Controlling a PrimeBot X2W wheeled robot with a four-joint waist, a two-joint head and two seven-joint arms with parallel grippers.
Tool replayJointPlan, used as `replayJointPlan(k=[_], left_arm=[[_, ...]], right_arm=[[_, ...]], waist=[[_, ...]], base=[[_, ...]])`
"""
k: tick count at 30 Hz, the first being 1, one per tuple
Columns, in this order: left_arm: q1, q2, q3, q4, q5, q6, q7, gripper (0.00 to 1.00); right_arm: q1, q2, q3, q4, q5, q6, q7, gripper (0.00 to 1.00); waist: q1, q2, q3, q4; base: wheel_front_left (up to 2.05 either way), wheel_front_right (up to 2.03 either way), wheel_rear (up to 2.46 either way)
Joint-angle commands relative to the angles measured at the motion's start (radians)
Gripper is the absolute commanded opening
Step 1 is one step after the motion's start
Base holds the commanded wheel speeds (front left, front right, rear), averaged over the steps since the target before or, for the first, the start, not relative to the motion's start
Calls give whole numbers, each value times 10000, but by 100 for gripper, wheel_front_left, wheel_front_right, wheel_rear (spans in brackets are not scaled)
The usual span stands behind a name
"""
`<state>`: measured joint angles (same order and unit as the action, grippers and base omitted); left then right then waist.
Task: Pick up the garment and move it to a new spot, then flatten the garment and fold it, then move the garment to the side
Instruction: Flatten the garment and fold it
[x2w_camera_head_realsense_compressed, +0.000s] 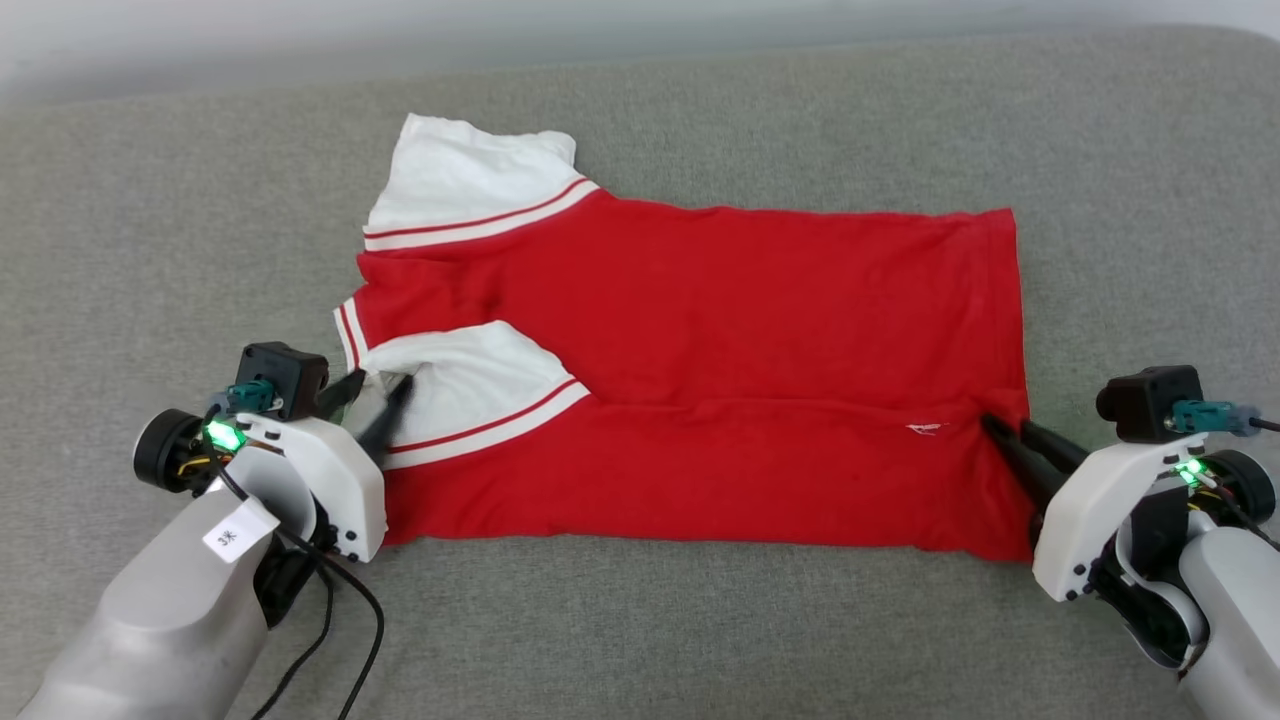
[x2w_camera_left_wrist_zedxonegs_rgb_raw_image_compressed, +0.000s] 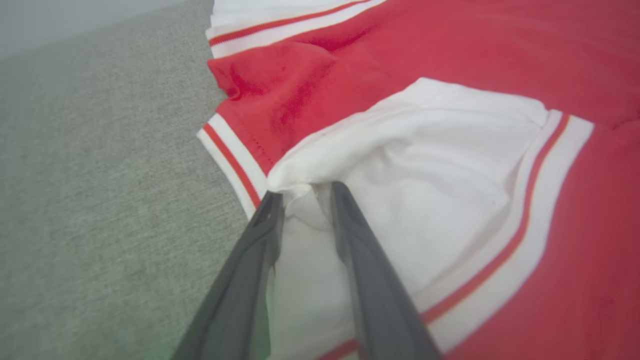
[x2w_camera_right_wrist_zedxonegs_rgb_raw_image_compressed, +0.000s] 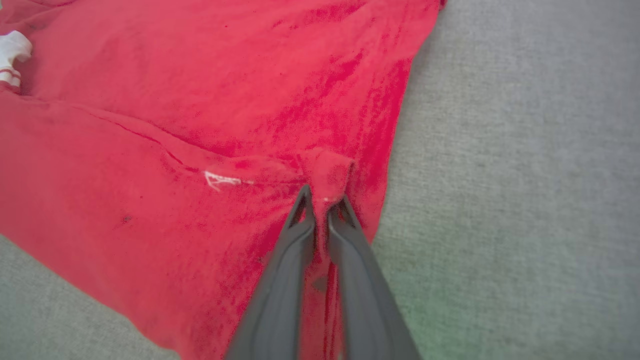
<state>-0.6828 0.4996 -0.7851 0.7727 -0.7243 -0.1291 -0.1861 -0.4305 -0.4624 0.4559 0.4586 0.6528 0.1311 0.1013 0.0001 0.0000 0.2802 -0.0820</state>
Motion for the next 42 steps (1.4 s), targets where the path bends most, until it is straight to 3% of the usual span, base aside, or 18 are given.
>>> replayJointPlan(k=[1, 6, 10, 14, 15, 23, 28, 35, 42], left_arm=[[-155, -12, -92, 45, -156, -11, -66, 100], [-570, 180, -510, -256, -540, -12, 52, 100], [-896, 498, -953, -746, -898, -12, 763, 100], [-1154, 904, -1299, -1218, -1808, -11, 2456, 100], [-1154, 904, -1299, -1218, -1808, -11, 2456, 100], [-1864, 1616, -2064, -1973, -2994, -11, 6168, 100], [-1937, 1715, -2475, -2176, -3559, -13, 7787, 100], [-1613, 1915, -2923, -2217, -4073, -13, 8801, 100], [-1155, 1761, -2996, -1725, -4409, -13, 8531, 100]], right_arm=[[107, -70, -7, -51, 78, -8, -131, 100], [507, -339, -141, -452, 154, -8, -397, 100], [797, -487, -339, -831, 139, -8, -400, 100], [1031, -524, -514, -1120, 60, -8, -323, 100], [1031, -524, -514, -1120, 60, -8, -323, 100], [1264, -389, -711, -1483, -79, -8, -24, 100], [1300, -330, -806, -1631, -128, -8, 162, 100], [1224, -196, -892, -1741, -211, -8, 279, 100], [1013, -27, -913, -1768, -318, -8, 291, 100]], waist=[[-1, 0, -239, 100], [-1, 0, -773, 311], [-1, 0, -1101, 418], [-1, 0, -1322, 507], [-1, 0, -1322, 507], [-1, 0, -1465, 576], [-1, 0, -1410, 540], [-1, 0, -1200, 359], [-1, 0, -905, 194]], base=[[0, 0, 0], [0, 0, 0], [0, 0, 0], [0, 0, 0], [0, 0, 0], [0, 0, 0], [0, 0, 0], [0, 0, 0], [0, 0, 0]])
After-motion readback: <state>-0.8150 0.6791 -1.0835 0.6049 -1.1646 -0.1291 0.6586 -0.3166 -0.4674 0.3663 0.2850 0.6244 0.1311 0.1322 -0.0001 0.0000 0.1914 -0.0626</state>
